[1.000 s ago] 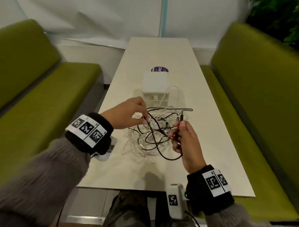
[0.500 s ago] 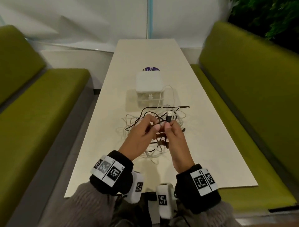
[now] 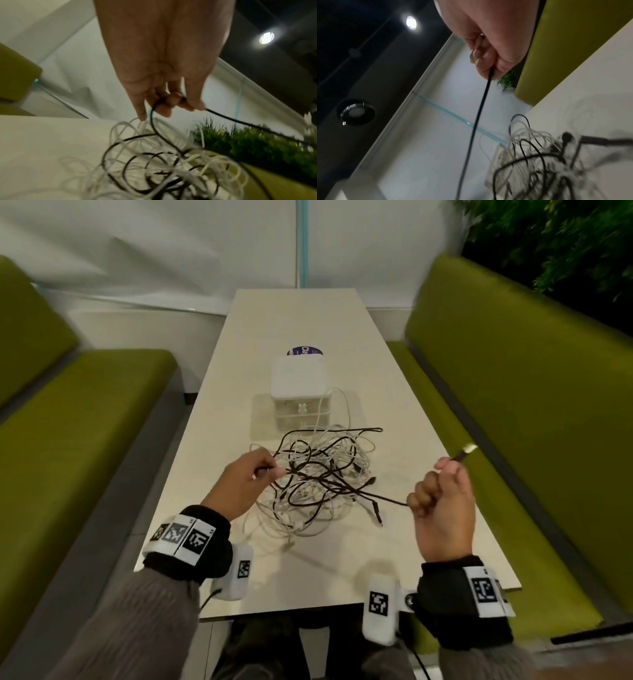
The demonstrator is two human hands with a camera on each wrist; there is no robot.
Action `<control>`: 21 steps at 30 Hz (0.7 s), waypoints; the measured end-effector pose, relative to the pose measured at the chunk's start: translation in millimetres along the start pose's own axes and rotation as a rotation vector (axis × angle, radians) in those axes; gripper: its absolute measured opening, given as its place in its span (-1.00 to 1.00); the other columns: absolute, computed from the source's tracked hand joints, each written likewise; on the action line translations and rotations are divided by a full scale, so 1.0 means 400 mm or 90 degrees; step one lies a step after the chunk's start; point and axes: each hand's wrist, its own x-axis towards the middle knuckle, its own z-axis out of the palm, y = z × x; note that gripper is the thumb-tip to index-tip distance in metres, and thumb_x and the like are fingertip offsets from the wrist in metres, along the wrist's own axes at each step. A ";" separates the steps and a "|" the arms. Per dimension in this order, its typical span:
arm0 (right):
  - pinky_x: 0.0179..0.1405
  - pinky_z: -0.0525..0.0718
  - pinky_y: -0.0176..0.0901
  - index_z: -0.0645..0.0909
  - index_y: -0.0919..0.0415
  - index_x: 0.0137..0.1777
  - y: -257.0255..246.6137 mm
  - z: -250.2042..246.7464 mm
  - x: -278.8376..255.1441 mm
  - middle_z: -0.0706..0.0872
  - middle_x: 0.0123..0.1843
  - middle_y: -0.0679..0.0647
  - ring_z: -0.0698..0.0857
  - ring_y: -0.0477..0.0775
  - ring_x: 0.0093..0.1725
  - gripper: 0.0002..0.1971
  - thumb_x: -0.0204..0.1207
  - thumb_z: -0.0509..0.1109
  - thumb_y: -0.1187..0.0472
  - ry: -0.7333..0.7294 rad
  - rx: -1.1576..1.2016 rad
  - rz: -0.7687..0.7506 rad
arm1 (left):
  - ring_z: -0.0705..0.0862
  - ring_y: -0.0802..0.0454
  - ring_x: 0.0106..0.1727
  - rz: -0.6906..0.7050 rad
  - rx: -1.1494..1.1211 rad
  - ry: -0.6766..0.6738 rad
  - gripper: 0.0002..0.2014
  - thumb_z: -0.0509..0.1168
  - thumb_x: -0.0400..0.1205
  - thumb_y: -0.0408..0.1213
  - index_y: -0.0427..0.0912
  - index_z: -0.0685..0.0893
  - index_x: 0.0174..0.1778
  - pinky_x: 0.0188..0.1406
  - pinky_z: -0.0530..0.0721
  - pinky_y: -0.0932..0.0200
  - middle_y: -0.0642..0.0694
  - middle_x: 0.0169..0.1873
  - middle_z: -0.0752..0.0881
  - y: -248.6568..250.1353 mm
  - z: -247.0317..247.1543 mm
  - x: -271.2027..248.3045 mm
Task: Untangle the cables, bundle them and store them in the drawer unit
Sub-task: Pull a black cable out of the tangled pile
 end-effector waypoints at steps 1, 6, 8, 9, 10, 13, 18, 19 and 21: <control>-0.61 0.18 -0.37 0.44 0.07 -0.23 -0.021 -0.008 0.007 0.22 -0.56 -0.13 0.16 -0.12 -0.58 -0.68 0.77 0.03 0.12 0.009 0.017 -0.022 | 0.48 0.11 -0.27 0.021 0.049 -0.042 -0.85 0.35 0.58 -0.18 -0.17 0.57 -0.19 -0.25 0.41 0.31 -0.03 -0.32 0.55 -0.003 -0.001 0.001; -0.61 0.21 -0.34 0.45 0.03 -0.23 -0.096 -0.006 0.016 0.23 -0.51 -0.10 0.17 -0.09 -0.55 -0.69 0.76 0.05 0.09 -0.004 -0.034 -0.157 | 0.56 0.04 -0.14 0.048 0.154 -0.143 -0.88 0.22 0.67 -0.18 -0.15 0.54 -0.09 -0.16 0.43 0.17 -0.03 -0.17 0.65 0.030 -0.002 0.019; -0.61 0.24 -0.34 0.46 0.01 -0.21 -0.090 0.010 0.007 0.29 -0.50 -0.14 0.22 -0.13 -0.55 -0.70 0.76 0.04 0.12 -0.028 -0.138 -0.205 | 0.57 0.03 -0.13 0.038 0.104 -0.122 -0.87 0.17 0.70 -0.17 -0.14 0.52 -0.06 -0.13 0.46 0.23 -0.02 -0.15 0.71 0.059 -0.005 0.024; -0.60 0.26 -0.36 0.47 -0.01 -0.21 -0.077 0.021 0.002 0.34 -0.49 -0.16 0.25 -0.17 -0.54 -0.70 0.76 0.05 0.12 -0.047 -0.202 -0.216 | 0.57 0.13 -0.17 0.049 0.076 -0.106 -0.87 0.15 0.71 -0.17 -0.14 0.52 -0.05 -0.14 0.45 0.29 0.00 -0.14 0.73 0.074 -0.004 0.025; -0.57 0.28 -0.40 0.47 -0.04 -0.20 -0.062 0.035 -0.007 0.39 -0.45 -0.17 0.29 -0.21 -0.52 -0.70 0.76 0.05 0.12 -0.074 -0.262 -0.216 | 0.56 0.24 -0.21 0.065 0.056 -0.091 -0.87 0.15 0.71 -0.17 -0.13 0.52 -0.05 -0.16 0.44 0.36 0.02 -0.16 0.75 0.089 -0.002 0.024; -0.41 0.38 -0.50 0.51 -0.02 -0.10 0.017 0.078 -0.030 0.56 -0.23 -0.12 0.44 -0.33 -0.39 -0.78 0.75 0.10 0.09 -0.186 -0.390 -0.189 | 0.62 0.20 -0.16 0.099 0.026 -0.088 -0.86 0.17 0.70 -0.16 -0.08 0.60 -0.08 -0.10 0.50 0.34 -0.03 -0.19 0.74 0.124 0.019 0.013; -0.22 0.57 -0.31 0.62 -0.03 0.07 0.103 0.137 -0.068 0.71 -0.13 -0.23 0.61 -0.21 -0.26 -0.85 0.70 0.21 0.13 -0.291 -0.423 -0.160 | 0.68 -0.06 -0.05 0.130 -0.037 -0.086 -0.80 0.18 0.61 -0.12 -0.12 0.67 -0.09 0.04 0.67 -0.12 -0.06 -0.16 0.71 0.138 0.055 -0.015; -0.19 0.57 -0.36 0.63 -0.02 0.09 0.109 0.140 -0.071 0.73 -0.15 -0.26 0.64 -0.24 -0.24 -0.84 0.70 0.21 0.14 -0.292 -0.443 -0.166 | 0.67 0.04 -0.07 0.142 -0.052 -0.075 -0.84 0.19 0.61 -0.15 -0.06 0.66 -0.16 0.02 0.66 0.01 -0.02 -0.19 0.70 0.139 0.058 -0.021; -0.17 0.57 -0.36 0.64 0.04 0.10 0.111 0.136 -0.068 0.73 -0.15 -0.21 0.67 -0.23 -0.15 -0.81 0.71 0.18 0.11 -0.303 -0.554 -0.216 | 0.59 0.30 -0.15 0.170 -0.049 -0.066 -0.83 0.24 0.65 -0.23 0.10 0.59 -0.24 -0.09 0.53 0.38 0.14 -0.25 0.63 0.135 0.059 -0.027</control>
